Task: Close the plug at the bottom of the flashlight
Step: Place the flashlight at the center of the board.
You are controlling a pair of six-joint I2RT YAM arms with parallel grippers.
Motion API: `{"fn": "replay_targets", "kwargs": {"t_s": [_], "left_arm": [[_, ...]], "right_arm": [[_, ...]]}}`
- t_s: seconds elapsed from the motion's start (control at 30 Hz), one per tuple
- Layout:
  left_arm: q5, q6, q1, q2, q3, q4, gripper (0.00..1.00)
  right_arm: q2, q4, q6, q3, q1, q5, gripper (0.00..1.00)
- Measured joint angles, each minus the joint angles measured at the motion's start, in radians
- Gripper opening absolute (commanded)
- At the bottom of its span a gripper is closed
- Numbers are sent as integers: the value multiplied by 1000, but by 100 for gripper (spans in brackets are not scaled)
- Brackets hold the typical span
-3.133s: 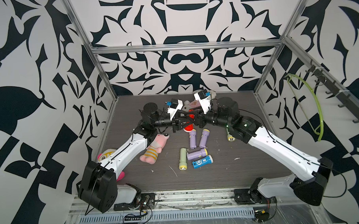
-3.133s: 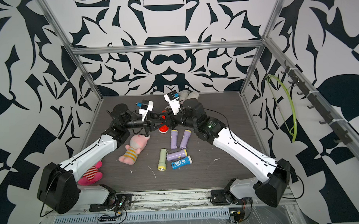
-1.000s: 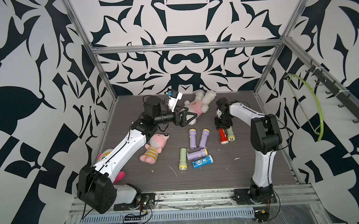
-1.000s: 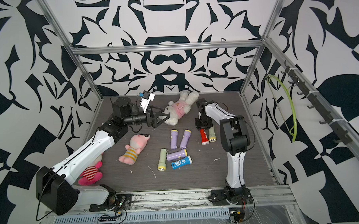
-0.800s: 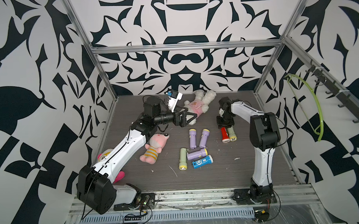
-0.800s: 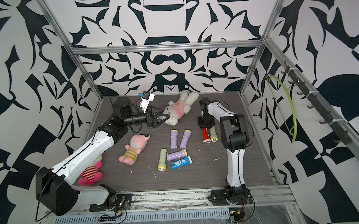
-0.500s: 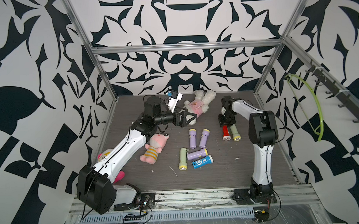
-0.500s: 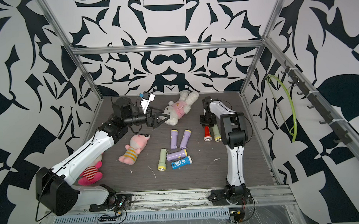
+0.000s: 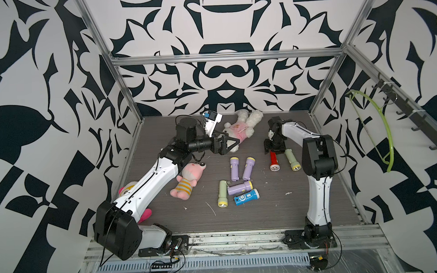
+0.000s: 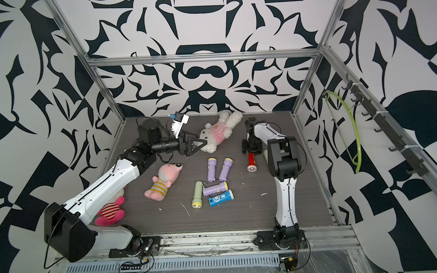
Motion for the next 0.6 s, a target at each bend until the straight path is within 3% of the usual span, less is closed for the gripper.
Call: {"fn": "replay_targets", "kwargs": {"t_s": [0.27,0.6], "left_arm": [[-6,0,0,0,3,-10,99],[-66,32,0,-19,16,-90,99]], "right_arm": [[-48,4,10,-27,0,3,64],[-319,9,20,-143,69,60,66]]}}
